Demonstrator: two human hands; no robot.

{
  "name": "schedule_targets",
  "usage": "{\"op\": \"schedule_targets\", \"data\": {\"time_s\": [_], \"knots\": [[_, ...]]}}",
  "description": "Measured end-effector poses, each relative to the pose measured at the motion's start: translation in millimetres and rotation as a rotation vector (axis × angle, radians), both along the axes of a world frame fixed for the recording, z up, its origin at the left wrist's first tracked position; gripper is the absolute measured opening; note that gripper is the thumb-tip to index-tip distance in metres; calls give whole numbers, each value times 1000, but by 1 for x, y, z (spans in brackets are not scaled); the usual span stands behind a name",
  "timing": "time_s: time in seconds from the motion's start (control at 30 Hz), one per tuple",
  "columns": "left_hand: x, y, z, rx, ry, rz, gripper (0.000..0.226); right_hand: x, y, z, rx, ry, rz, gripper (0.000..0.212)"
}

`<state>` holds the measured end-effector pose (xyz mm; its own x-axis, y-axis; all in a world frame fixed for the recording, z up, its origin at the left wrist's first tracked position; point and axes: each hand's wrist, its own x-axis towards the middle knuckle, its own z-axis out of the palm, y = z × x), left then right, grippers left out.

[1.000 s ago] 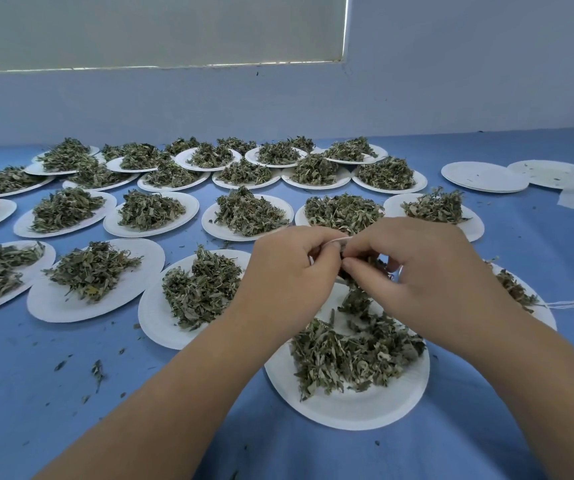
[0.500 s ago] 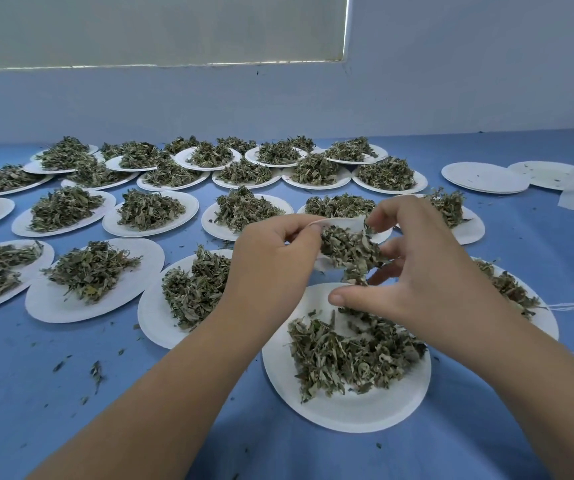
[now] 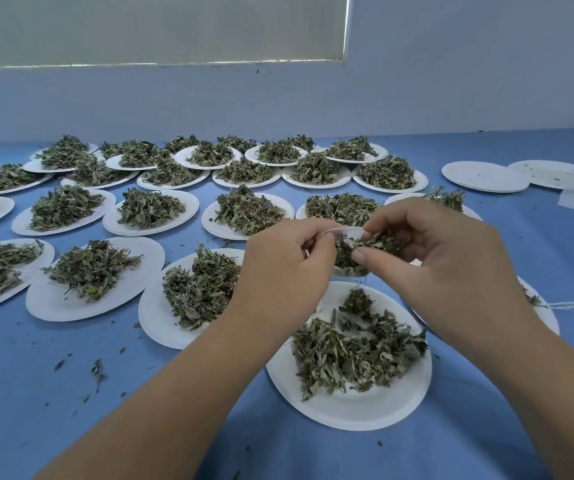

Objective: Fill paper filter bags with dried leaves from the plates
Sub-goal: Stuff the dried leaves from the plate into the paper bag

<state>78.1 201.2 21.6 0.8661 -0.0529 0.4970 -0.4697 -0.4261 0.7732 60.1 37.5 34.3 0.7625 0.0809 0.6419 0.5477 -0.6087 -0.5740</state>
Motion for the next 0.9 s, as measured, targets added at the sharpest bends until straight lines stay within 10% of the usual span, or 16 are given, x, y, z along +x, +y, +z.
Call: {"op": "schedule_targets", "data": {"time_s": [0.7, 0.9], "knots": [[-3, -4, 3, -12, -2, -114, 24, 1, 4, 1, -297, -103, 32, 16], [-1, -2, 2, -37, 43, -79, 24, -4, 0, 6, 111, 28, 112, 32]]}}
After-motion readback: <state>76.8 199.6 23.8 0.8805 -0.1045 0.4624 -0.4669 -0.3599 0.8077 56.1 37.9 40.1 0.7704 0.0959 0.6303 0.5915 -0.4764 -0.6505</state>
